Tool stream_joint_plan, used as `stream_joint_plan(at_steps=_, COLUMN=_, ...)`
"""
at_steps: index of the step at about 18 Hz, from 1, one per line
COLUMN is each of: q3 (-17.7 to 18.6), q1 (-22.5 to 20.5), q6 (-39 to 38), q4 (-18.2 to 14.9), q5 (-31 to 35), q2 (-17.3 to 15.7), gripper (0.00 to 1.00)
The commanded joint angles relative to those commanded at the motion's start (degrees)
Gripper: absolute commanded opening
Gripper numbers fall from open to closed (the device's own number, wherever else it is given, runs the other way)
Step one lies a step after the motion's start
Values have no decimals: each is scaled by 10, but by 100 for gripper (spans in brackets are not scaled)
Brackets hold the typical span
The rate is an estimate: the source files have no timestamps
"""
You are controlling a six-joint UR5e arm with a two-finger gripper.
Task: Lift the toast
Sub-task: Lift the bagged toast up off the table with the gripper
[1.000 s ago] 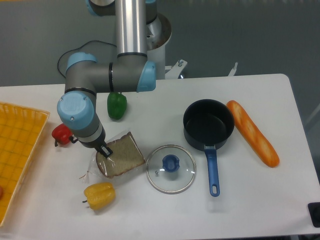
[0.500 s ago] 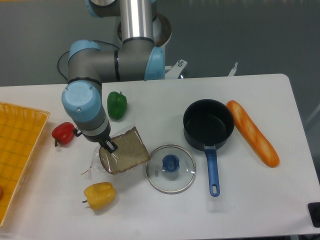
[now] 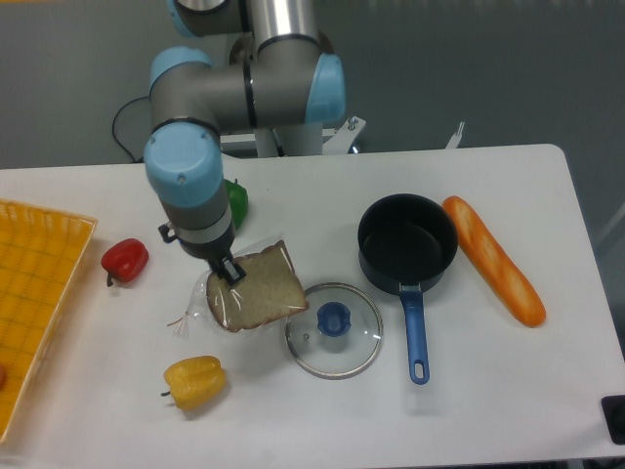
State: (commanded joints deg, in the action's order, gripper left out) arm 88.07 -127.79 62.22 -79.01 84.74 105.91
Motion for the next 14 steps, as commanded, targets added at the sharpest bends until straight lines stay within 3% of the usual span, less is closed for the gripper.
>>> stream_joint_plan(at_steps=3, q3=5, q1=-17, q6=26, q4=-1, q5=-14, q2=-18, gripper=0)
stream_joint_plan(at_steps=14, q3=6, q1=-18, q6=30, q4=-1, q5=-16, q2=-18, gripper=0)
